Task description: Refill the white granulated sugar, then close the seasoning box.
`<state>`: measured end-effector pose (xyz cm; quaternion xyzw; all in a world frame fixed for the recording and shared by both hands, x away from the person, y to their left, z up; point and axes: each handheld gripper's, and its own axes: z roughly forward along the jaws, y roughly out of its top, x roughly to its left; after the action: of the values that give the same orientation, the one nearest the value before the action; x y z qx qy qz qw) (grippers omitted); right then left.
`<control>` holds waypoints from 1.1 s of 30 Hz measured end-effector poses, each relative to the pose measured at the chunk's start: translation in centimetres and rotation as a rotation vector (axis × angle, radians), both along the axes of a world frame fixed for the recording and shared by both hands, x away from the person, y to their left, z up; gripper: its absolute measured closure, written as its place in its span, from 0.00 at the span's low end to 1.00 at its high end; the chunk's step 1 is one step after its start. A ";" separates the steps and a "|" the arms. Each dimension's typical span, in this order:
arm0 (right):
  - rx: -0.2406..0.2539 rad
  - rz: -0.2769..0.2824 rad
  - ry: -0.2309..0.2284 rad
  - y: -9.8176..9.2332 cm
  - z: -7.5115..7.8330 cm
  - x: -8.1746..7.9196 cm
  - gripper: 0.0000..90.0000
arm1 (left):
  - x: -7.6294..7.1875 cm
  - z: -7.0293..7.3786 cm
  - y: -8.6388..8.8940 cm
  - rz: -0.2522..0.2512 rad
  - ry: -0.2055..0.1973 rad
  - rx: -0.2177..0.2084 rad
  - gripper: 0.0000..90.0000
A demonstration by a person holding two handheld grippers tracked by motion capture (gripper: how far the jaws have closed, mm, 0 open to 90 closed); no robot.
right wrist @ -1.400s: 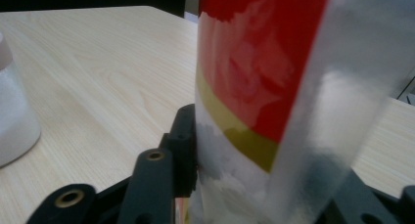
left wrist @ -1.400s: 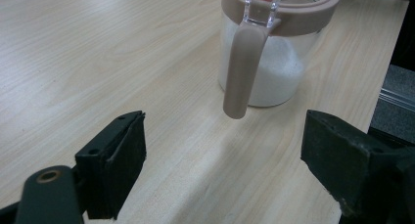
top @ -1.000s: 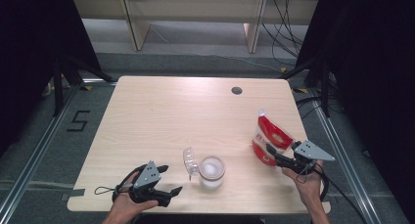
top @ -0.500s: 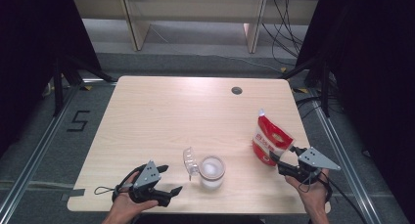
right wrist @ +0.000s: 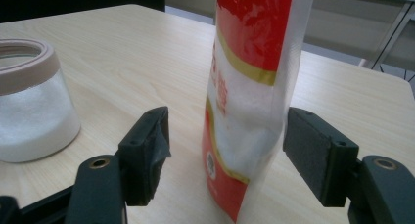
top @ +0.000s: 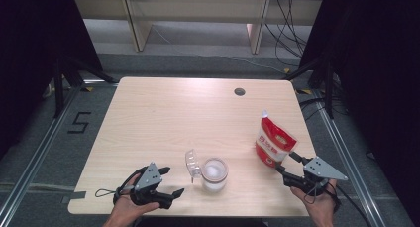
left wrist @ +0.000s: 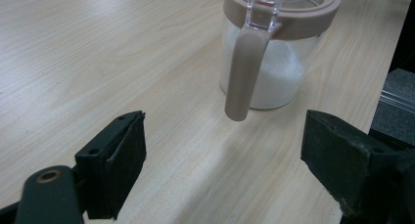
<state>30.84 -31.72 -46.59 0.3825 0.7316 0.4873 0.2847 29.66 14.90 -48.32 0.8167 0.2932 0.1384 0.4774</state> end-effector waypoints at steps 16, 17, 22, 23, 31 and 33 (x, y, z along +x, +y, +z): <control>-0.058 0.033 0.033 0.7 -0.4 -2.4 0.35 | 0.4 0.6 0.3 0.018 0.015 -0.042 0.18; -0.058 0.033 0.033 0.7 -0.4 -2.4 0.35 | 0.4 0.7 0.3 0.019 0.015 -0.061 0.18; -0.036 0.051 0.070 1.2 -0.6 -2.9 0.35 | 0.2 1.4 0.3 0.022 0.012 -0.087 0.18; -0.046 0.049 0.068 1.3 -0.6 -3.0 0.35 | 0.2 1.5 0.3 0.024 0.010 -0.093 0.18; -0.094 0.088 0.040 1.9 -0.7 -3.4 0.34 | 0.1 2.2 0.1 0.035 0.003 -0.091 0.19; -0.092 0.096 0.058 1.9 -0.7 -3.5 0.34 | 0.1 2.4 0.0 0.035 -0.003 -0.092 0.20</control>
<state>27.29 -29.85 -47.34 0.3474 0.7787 0.4548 0.2569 29.72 14.92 -45.90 0.7884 0.3127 0.1346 0.5123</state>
